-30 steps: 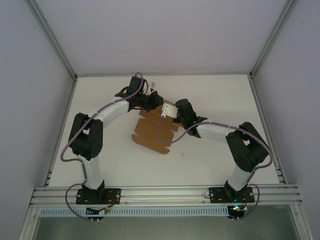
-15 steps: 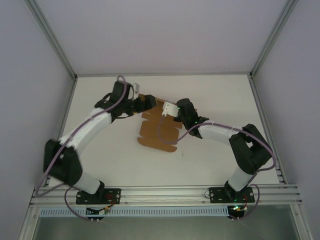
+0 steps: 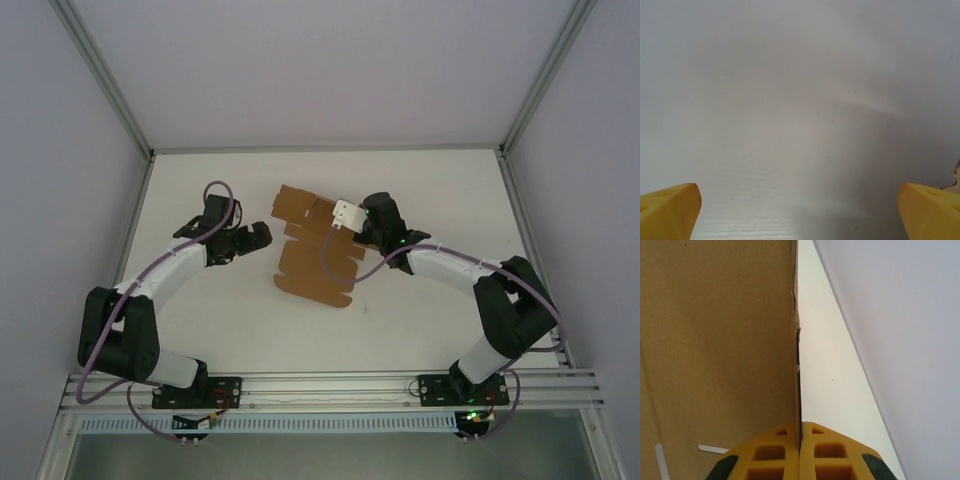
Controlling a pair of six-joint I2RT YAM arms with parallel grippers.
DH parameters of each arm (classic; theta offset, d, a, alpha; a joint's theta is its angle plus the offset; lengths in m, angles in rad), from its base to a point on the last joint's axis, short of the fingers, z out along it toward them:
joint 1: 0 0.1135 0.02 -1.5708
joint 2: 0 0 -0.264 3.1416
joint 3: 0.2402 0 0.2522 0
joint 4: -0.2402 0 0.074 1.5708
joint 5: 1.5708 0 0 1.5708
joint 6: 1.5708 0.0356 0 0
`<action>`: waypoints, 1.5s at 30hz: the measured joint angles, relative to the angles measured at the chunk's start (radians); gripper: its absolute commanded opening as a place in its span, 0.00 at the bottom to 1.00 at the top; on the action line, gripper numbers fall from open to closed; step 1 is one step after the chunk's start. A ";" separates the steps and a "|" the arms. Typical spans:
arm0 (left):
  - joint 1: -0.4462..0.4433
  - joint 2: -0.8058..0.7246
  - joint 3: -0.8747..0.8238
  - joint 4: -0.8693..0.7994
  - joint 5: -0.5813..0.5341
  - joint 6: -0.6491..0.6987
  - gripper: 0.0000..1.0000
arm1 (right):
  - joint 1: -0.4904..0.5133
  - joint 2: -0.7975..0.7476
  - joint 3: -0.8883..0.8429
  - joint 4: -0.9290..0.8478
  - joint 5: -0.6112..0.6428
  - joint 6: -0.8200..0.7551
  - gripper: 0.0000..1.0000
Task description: Assemble paper box
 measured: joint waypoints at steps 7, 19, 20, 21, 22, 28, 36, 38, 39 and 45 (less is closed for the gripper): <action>-0.006 0.113 0.014 0.137 0.082 0.039 0.95 | 0.000 -0.035 0.010 -0.026 -0.044 0.056 0.00; -0.072 0.132 0.006 0.314 0.238 0.042 0.85 | -0.003 -0.035 0.014 -0.047 -0.073 0.107 0.00; -0.072 0.138 0.005 0.333 0.253 0.039 0.83 | -0.003 -0.035 0.014 -0.047 -0.077 0.111 0.00; -0.072 0.150 0.005 0.361 0.275 0.034 0.79 | -0.003 -0.035 0.014 -0.049 -0.080 0.117 0.00; -0.074 0.162 0.004 0.385 0.293 0.029 0.73 | -0.003 -0.035 0.014 -0.051 -0.084 0.122 0.00; -0.081 0.237 0.001 0.507 0.381 -0.006 0.39 | -0.003 -0.035 0.014 -0.066 -0.103 0.147 0.00; -0.084 0.246 0.001 0.559 0.416 -0.030 0.05 | -0.006 -0.035 0.014 -0.068 -0.104 0.154 0.00; -0.084 0.246 0.001 0.559 0.416 -0.037 0.04 | -0.007 -0.035 0.014 -0.068 -0.104 0.150 0.00; -0.084 0.246 0.001 0.559 0.417 -0.040 0.06 | -0.006 -0.035 0.014 -0.068 -0.103 0.143 0.00; -0.085 0.248 0.001 0.556 0.424 -0.080 0.31 | 0.044 -0.026 0.014 -0.050 -0.009 0.027 0.00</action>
